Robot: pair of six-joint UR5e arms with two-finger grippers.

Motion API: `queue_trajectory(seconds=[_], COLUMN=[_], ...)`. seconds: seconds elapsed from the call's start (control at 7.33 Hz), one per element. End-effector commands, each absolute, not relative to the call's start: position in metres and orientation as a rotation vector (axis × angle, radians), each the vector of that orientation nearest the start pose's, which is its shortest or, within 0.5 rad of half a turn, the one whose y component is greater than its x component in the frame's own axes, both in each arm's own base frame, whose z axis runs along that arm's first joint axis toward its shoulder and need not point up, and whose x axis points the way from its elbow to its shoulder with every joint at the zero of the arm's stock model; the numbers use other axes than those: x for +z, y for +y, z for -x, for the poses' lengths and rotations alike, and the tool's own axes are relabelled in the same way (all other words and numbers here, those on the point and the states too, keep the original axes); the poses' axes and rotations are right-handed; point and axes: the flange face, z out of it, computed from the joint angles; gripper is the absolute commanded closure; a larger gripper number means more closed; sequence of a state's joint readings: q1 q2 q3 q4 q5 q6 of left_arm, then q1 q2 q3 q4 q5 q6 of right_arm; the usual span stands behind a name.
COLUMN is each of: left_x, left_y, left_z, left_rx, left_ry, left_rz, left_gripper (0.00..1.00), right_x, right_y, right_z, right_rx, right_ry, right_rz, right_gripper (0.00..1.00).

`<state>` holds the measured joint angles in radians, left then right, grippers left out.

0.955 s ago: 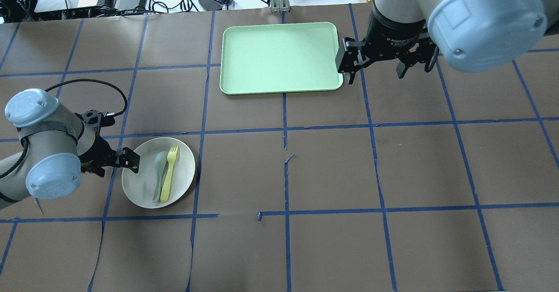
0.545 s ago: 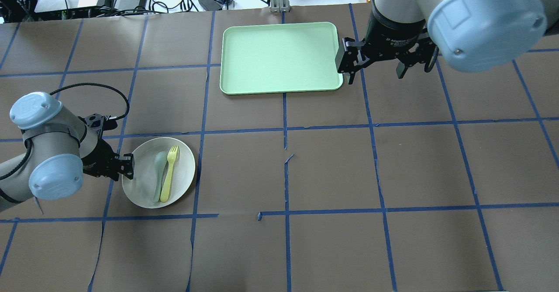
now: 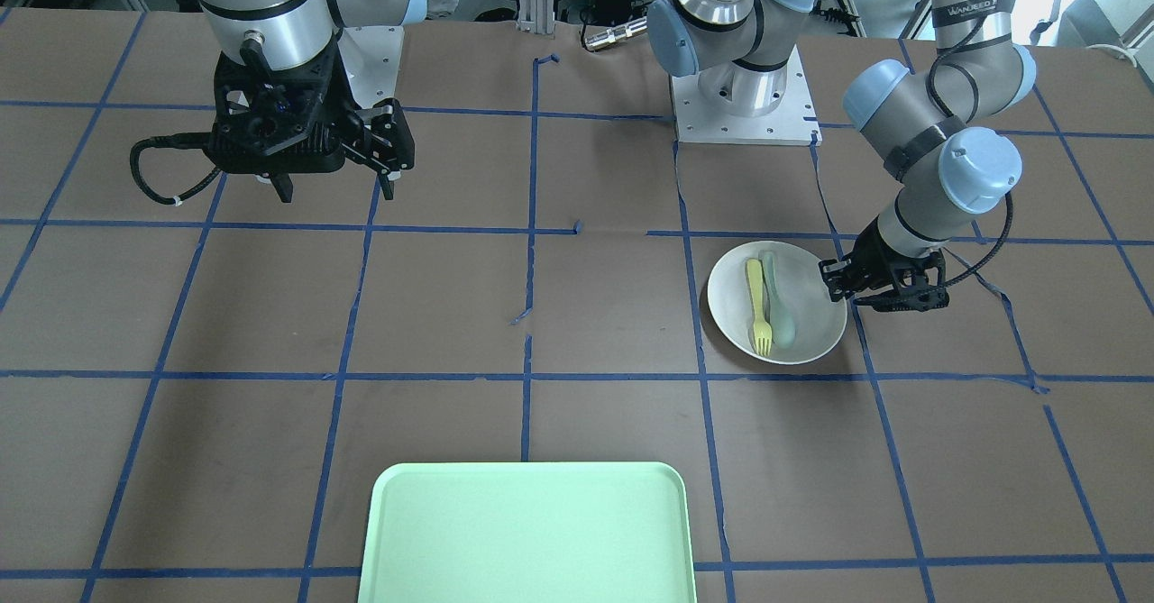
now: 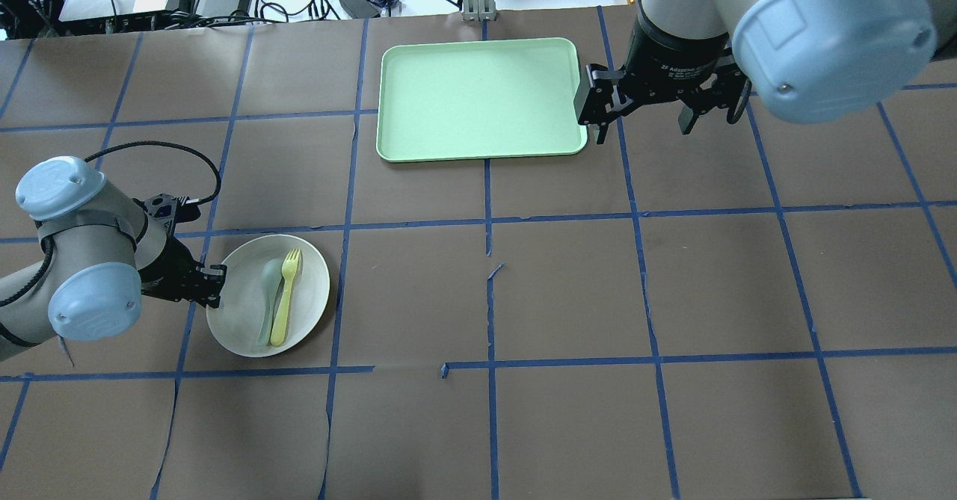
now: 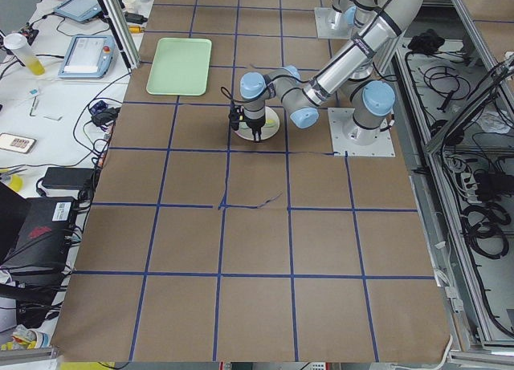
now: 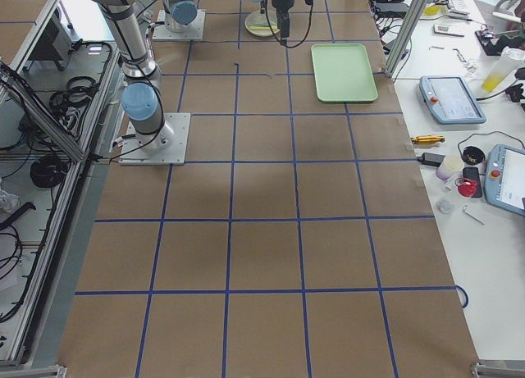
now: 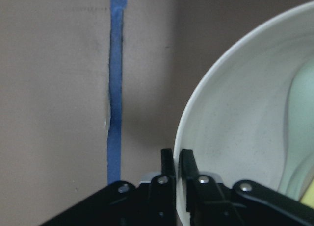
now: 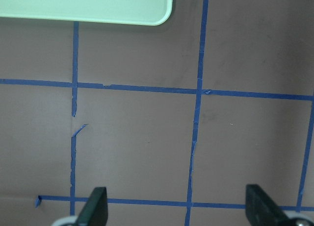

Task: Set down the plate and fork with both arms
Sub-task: 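Grip the white plate rim with the left gripper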

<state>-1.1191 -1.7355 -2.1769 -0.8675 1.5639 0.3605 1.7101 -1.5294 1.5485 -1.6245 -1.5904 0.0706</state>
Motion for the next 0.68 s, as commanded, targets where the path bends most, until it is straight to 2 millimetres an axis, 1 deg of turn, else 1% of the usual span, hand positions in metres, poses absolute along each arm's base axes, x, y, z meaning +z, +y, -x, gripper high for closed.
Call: queue_trajectory(seconds=[0.0,0.14,0.27,0.41,0.55], left_x=[0.239,0.256,0.265,0.268,0.272], left_y=[-0.49,-0.505,-0.516,-0.527,-0.544], left_z=[-0.076,-0.075,-0.075,-0.074,-0.069], left_rx=[0.075,0.09,0.086,0.038,0.013], left_ry=[3.294,3.376,3.432,3.488,3.505], left_rz=[0.165,0.183,0.197,0.224,0.259], left_gripper=[1.0,1.0,1.0,1.0,1.0], right_x=[0.484,0.484,0.484,0.484,0.484], right_y=[-0.49,-0.49,-0.49,-0.49,-0.49], right_z=[-0.202,-0.202,-0.202,-0.202,-0.201], right_rx=[-0.058,-0.058,-0.058,-0.058,-0.059], right_ry=[3.154,3.154,3.154,3.154,3.155], right_rz=[0.108,0.108,0.108,0.108,0.108], right_gripper=[0.0,0.0,0.0,0.0,0.0])
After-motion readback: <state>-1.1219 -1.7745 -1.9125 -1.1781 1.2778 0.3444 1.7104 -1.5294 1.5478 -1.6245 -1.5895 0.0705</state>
